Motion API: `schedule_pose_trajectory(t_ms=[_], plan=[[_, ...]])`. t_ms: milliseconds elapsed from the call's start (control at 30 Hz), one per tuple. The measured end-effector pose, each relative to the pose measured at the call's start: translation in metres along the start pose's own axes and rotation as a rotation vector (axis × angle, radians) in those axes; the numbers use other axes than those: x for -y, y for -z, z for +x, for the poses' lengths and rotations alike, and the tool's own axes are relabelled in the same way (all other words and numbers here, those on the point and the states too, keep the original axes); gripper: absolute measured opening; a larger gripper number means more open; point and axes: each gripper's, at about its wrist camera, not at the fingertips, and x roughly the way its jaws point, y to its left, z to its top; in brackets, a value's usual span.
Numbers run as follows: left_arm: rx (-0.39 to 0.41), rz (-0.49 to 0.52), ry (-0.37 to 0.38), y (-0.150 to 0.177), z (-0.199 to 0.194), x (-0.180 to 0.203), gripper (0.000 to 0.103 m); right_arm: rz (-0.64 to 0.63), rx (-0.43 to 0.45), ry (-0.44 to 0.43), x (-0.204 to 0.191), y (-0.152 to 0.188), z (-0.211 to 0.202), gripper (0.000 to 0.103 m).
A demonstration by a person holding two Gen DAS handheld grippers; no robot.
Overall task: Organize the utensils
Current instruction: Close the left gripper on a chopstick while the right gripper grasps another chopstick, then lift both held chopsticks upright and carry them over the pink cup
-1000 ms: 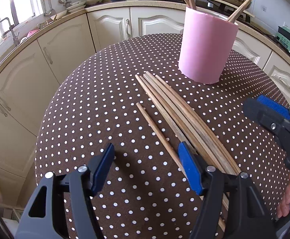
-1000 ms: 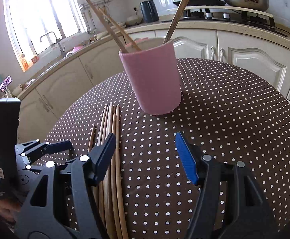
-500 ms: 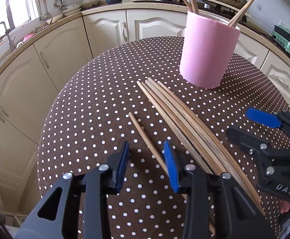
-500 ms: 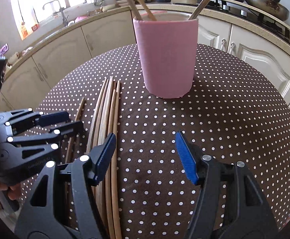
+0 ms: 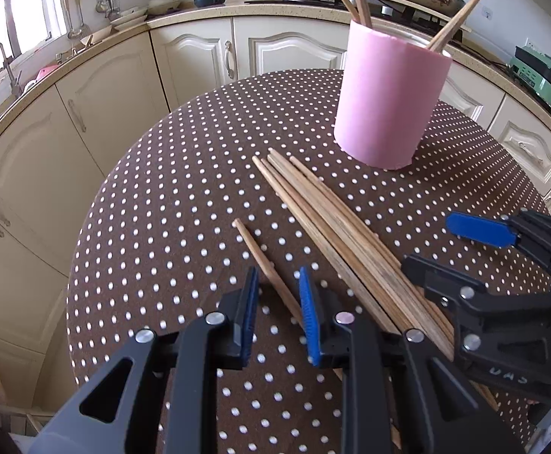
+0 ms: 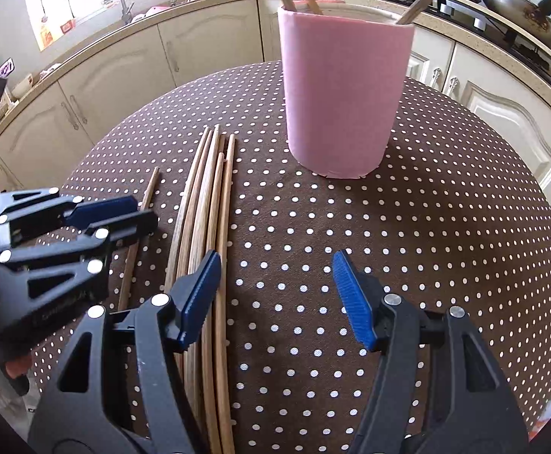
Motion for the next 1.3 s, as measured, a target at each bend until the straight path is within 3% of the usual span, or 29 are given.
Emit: schedule_pose_trajectory(t_ms=[167,267,467,700,900,1133,1267,1300], plan=[[-0.022,-0.038,0.0,0.014,-0.009,0.004,0.022,-0.028,-0.037,-0.016,-0.008,-0.008,0.004,0.052],[-0.029,-0.043,-0.008,0.02,-0.012,0.008,0.022,-0.062,-0.065,0.021,-0.015,-0.014,0.007,0.04],[-0.009,-0.025,-0.04,0.026,-0.012,0.015,0.022,-0.095,-0.106,0.028,-0.022,-0.024,0.012,0.027],[-0.001,0.005,-0.005,0.021,-0.01,0.005,0.008,-0.095,-0.123,0.008,-0.012,-0.017,0.005,0.013],[0.007,0.031,0.041,0.01,-0.003,-0.003,0.006,-0.098,-0.153,-0.01,-0.006,-0.007,-0.001,0.012],[-0.057,0.05,0.048,0.0,0.0,-0.002,0.007,-0.095,-0.171,-0.014,-0.004,-0.022,0.009,0.013],[-0.082,0.039,0.083,0.004,-0.004,0.0,0.027,-0.096,-0.195,-0.02,-0.007,-0.035,0.017,0.013],[-0.089,0.042,0.071,0.006,-0.004,0.001,0.027,-0.096,-0.202,-0.02,-0.007,-0.038,0.019,0.013]])
